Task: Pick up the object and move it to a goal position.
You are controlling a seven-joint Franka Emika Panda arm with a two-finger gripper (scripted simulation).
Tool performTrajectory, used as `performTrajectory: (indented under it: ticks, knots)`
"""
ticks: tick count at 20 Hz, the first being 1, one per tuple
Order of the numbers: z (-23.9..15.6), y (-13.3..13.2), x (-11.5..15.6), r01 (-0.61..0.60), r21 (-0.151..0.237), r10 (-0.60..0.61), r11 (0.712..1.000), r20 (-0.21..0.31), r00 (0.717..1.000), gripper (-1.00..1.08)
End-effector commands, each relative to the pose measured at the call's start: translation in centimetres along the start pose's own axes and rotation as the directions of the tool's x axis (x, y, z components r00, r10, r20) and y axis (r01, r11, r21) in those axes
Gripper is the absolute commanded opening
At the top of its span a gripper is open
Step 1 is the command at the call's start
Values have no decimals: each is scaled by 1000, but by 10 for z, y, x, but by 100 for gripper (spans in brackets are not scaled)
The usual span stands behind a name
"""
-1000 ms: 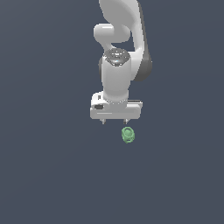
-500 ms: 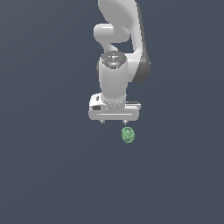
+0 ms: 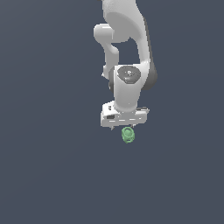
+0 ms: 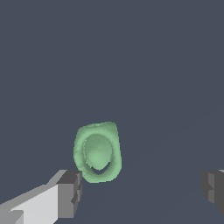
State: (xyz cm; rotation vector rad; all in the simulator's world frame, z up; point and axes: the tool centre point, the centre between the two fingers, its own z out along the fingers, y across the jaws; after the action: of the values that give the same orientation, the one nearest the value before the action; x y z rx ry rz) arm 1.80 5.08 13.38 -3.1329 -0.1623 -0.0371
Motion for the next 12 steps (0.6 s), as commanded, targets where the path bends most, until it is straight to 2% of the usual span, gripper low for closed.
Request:
performTrajectory:
  ticks: [1, 6, 12]
  knots:
    - [17, -17, -1, 54, -1, -54, 999, 11, 998, 100]
    - [36, -38, -4, 118, 0, -117, 993, 22, 993, 100]
    - [39, -40, -5, 122, 0, -122, 992, 24, 992, 100]
